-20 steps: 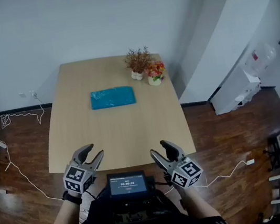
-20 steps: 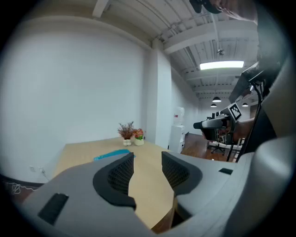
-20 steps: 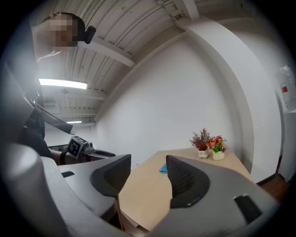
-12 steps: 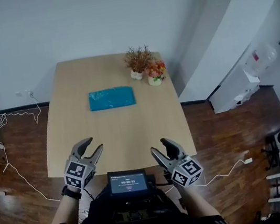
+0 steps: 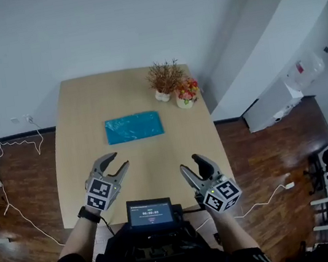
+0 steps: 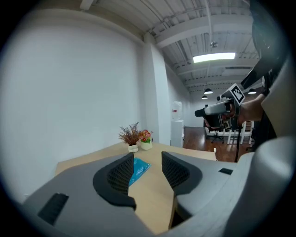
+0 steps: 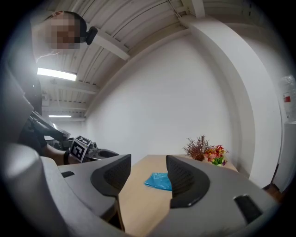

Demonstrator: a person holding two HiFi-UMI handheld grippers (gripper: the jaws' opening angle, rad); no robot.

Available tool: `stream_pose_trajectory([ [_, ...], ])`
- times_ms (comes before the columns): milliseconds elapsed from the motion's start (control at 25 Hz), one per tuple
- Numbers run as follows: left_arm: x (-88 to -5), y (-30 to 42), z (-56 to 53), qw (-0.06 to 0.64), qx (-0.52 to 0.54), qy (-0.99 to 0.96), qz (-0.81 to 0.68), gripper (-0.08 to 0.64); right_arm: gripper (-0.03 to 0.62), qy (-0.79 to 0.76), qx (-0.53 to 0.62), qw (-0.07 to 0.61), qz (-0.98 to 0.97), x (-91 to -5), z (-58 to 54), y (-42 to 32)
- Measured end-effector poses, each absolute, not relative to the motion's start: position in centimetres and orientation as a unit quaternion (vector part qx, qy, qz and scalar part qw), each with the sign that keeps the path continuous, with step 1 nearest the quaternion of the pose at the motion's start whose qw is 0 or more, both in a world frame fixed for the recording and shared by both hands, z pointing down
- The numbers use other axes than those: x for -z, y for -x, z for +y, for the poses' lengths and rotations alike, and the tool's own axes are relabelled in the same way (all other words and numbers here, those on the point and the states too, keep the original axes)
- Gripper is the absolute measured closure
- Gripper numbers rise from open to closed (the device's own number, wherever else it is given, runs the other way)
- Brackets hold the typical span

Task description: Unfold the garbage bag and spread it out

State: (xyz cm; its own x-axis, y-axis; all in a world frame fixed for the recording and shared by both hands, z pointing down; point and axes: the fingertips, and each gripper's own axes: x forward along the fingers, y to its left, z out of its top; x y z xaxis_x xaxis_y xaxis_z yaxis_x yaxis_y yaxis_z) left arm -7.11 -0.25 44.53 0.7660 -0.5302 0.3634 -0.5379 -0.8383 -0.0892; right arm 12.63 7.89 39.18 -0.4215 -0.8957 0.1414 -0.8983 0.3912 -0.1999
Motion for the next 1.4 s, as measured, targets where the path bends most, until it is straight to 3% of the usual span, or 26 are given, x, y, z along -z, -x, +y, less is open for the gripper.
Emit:
stream_pose_trajectory([
  [360,-47.5,4.5,-7.3,-0.018,-0.225,-0.946,-0.234,0.360,0.341,-0.561,-0.107,0.012,-0.821,-38.6,1.4,-12.0],
  [680,-53.1,0.2,-11.7,0.005,-0.268,-0.940,-0.212,0.360,0.342,-0.570,-0.120,0.022,-0.812,-40.4,-2.4,-13.7],
  [1080,-62.7,-7.3,-14.5,-0.026,-0.366,-0.914,-0.171,0.360,0.344,-0.552,-0.164,0.053,-0.816,-46.9,-6.2,-16.1],
  [1400,-71.0,-10.9,-16.4,-0.004,-0.444,-0.886,-0.137,0.359,0.343,-0.530,-0.212,0.078,-0.818,-53.1,-8.6,-17.1],
])
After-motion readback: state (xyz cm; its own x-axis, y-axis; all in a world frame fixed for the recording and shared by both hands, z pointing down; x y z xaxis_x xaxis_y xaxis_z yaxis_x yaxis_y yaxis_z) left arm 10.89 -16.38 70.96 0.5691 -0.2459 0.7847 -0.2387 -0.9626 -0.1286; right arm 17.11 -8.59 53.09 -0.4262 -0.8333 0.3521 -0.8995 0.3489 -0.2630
